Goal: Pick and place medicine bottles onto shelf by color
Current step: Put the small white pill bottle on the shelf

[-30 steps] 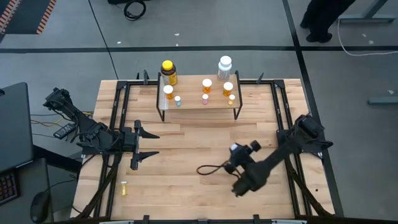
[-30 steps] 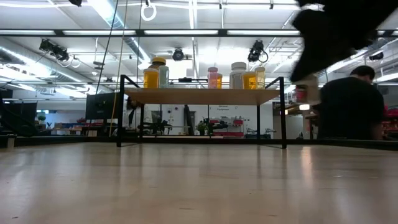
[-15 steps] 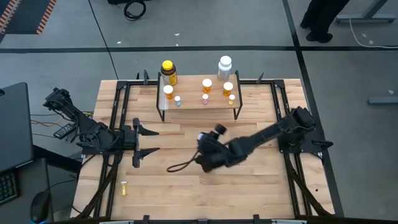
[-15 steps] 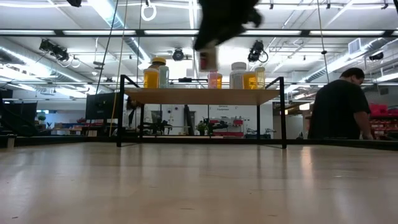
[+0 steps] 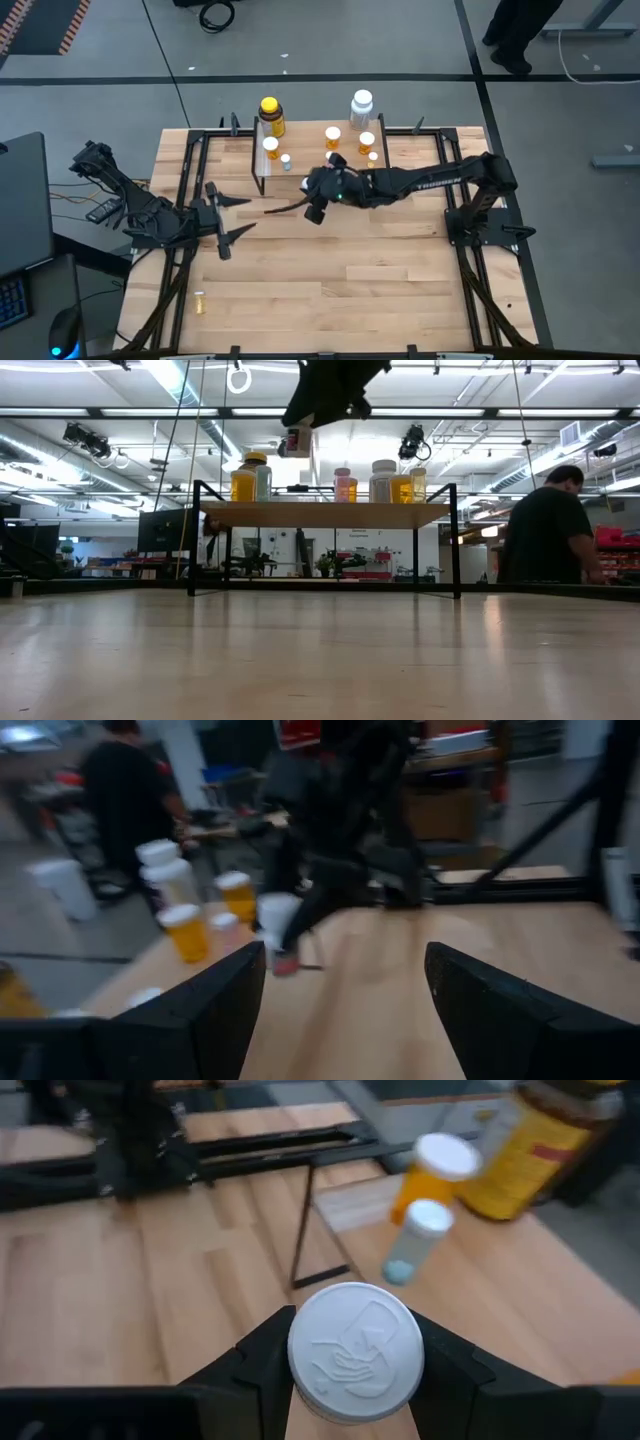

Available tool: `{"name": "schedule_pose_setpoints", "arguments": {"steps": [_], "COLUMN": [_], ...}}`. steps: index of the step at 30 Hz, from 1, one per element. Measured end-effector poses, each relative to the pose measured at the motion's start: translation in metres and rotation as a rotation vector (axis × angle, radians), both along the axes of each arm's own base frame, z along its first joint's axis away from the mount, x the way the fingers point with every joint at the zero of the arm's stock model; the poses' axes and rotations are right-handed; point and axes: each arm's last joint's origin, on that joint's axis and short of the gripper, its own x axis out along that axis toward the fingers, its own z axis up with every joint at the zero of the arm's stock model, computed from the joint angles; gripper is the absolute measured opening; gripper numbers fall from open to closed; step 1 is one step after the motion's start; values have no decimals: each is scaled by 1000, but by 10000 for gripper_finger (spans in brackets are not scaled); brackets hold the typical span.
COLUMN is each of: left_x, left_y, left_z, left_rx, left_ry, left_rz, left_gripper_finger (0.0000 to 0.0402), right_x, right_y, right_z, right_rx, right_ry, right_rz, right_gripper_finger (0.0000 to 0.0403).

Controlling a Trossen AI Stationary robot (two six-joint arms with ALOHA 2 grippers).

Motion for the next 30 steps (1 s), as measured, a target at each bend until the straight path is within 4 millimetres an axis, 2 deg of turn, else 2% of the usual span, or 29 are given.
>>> {"name": "schedule_pose_setpoints", "arguments": {"steps": [8, 22, 26, 30], "left_x": [0, 5, 6, 7], "left_y": [1, 12, 14, 15], "left_z": [11, 16, 15, 15], "left_rx": [89, 126, 106, 105], "left_ry": [-46, -57, -62, -62], "left_rz": [45, 115, 130, 135], "left_gripper_finger": [283, 283, 283, 283], "right_x": [8, -6, -11, -13], "right_y": [-56, -145, -160, -162], "right_z": [-11, -5, -3, -5], "right_rx": [-7, 40, 23, 27], "right_ry": [26, -64, -74, -55], "right_rz": [6, 10, 11, 11], "right_gripper_finger": [161, 161, 162, 162]}}
